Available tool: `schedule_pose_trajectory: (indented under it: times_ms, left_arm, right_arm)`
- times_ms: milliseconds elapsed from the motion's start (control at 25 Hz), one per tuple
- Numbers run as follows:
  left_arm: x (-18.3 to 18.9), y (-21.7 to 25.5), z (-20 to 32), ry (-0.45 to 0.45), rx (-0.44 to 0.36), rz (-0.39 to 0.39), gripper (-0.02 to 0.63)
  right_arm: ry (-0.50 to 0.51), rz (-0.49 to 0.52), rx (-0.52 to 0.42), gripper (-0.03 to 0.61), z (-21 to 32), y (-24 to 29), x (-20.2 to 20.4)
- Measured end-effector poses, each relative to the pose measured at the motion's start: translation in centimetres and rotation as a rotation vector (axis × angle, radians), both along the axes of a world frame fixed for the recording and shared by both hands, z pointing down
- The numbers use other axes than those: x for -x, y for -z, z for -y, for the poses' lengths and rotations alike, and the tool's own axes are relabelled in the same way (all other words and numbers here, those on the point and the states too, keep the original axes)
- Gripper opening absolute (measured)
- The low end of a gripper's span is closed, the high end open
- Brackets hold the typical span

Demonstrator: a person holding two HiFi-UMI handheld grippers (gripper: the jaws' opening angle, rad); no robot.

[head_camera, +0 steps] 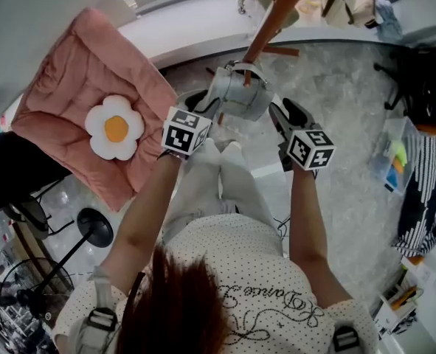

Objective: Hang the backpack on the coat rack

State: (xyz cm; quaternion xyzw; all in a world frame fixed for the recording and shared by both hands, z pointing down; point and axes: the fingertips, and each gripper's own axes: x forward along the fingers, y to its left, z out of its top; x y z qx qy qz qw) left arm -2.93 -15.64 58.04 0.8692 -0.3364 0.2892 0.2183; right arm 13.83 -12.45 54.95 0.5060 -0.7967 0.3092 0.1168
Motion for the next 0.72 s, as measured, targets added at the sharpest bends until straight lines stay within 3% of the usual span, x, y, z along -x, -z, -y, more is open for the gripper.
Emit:
schedule_pose_trajectory:
  times_ms: [320,720]
  left_arm:
    - [-0.5,5.3,1.1,-0.001,-0.140,-0.036,0.044]
    - [-0.6,11.9,2.3,-0.001,-0.275,-0.078,0.014]
  right_arm:
    - [-0.008,-0.047,-0.095,0.141,0.9,4.7,0.2]
    - [-0.018,-0.090,-0.238,0.069,1.9,11.3,0.0]
